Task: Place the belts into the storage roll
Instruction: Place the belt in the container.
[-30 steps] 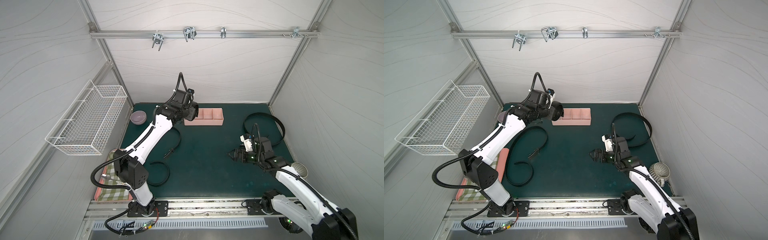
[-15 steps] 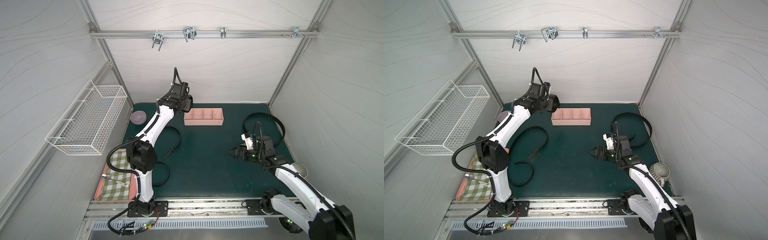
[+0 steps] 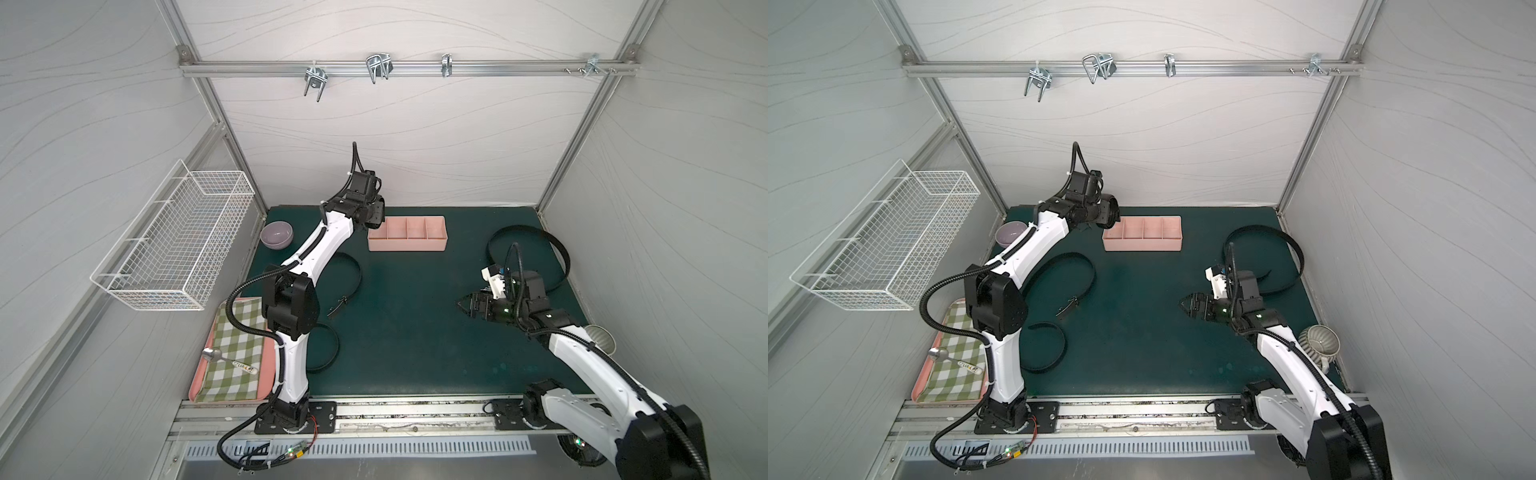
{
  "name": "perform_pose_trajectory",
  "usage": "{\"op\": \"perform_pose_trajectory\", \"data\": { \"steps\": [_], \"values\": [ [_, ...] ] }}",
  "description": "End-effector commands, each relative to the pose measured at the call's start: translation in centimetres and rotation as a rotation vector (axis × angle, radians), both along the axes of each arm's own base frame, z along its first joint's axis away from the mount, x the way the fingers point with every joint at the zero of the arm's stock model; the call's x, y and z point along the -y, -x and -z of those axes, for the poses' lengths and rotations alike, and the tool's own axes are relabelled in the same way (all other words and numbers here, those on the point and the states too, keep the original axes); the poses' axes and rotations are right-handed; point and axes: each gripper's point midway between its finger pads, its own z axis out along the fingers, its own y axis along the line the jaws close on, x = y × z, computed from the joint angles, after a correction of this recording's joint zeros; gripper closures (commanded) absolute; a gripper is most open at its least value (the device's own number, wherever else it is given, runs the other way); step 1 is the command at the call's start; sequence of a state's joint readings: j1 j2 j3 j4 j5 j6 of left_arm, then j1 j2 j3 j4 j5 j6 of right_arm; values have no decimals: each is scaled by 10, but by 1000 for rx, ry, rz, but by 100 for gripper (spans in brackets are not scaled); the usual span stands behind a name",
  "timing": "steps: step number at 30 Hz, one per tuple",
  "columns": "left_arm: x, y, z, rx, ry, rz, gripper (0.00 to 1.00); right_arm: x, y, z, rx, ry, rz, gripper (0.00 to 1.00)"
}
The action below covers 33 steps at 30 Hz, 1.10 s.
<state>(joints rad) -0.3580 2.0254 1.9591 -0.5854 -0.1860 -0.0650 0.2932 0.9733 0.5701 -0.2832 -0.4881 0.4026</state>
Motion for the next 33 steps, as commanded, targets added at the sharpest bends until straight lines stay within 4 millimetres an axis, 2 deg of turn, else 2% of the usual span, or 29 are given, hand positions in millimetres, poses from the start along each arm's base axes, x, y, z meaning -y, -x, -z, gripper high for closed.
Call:
{"op": "perform_pose_trajectory", "data": {
  "steps": [1,10,26,33],
  "values": [
    [-1,-22,-8,80,37,-52,96,-1,-1,0,3,-11,-4,1],
    [2,-27,20,41,52,-73,97,0,-2,3,-5,-10,-1,1],
    [11,-58,67,20,64,-111,99,0,-1,6,-17,-4,-3,1],
    [10,-45,100,-12,96,-143,100,0,-2,4,-15,-7,-5,1]
  ]
}}
